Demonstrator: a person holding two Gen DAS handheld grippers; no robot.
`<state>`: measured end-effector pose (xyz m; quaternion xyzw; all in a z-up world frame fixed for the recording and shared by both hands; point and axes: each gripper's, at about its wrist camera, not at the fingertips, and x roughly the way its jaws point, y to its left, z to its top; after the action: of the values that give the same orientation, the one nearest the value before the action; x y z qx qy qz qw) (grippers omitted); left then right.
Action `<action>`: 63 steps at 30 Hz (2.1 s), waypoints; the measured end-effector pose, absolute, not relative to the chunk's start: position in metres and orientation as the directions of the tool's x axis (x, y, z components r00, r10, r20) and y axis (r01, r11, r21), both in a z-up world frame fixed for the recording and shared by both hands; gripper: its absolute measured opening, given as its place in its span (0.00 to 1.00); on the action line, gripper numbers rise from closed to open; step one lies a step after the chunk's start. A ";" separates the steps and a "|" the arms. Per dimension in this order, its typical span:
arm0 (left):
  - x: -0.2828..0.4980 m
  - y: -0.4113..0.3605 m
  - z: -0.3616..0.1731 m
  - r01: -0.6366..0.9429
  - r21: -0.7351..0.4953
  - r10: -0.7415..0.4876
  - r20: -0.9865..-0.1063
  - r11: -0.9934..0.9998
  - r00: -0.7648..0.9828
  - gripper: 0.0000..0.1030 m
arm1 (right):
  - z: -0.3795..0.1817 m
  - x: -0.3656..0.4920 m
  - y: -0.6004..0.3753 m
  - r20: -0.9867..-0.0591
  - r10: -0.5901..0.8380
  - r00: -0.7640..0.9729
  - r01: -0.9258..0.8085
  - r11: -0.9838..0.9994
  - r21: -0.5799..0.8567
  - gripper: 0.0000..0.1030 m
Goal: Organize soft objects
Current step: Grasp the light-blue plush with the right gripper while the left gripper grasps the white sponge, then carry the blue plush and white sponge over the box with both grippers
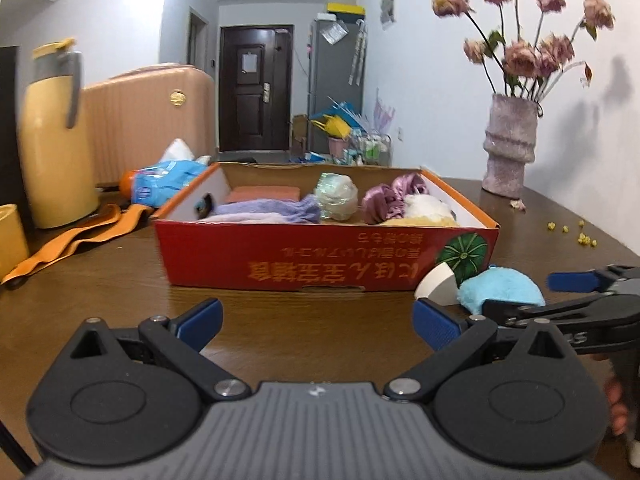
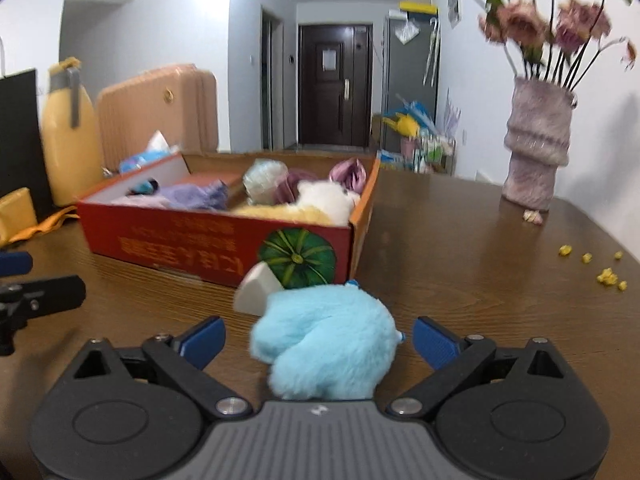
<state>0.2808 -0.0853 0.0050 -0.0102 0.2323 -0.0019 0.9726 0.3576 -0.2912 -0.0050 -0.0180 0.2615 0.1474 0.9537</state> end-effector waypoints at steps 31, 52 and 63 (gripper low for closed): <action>0.344 -0.148 0.002 0.133 -0.027 -0.127 -0.525 0.991 0.842 0.22 | -0.018 0.365 -0.387 -0.441 0.385 0.811 -0.225 0.901 0.372 0.73; 0.249 -0.027 0.059 0.037 -0.127 -0.085 -0.399 0.991 0.913 0.22 | 0.036 0.271 -0.266 -0.358 0.399 0.844 -0.377 0.917 0.131 0.73; 0.413 -0.017 0.092 0.238 -0.152 -0.282 -0.428 0.959 0.859 0.24 | 0.068 0.432 -0.208 -0.527 0.413 0.743 -0.382 0.908 0.172 0.73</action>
<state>0.4129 -0.0175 0.0916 -0.0471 0.2287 -0.1350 0.9629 0.4320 -0.2076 0.0678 0.0263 0.2887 0.2130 0.9331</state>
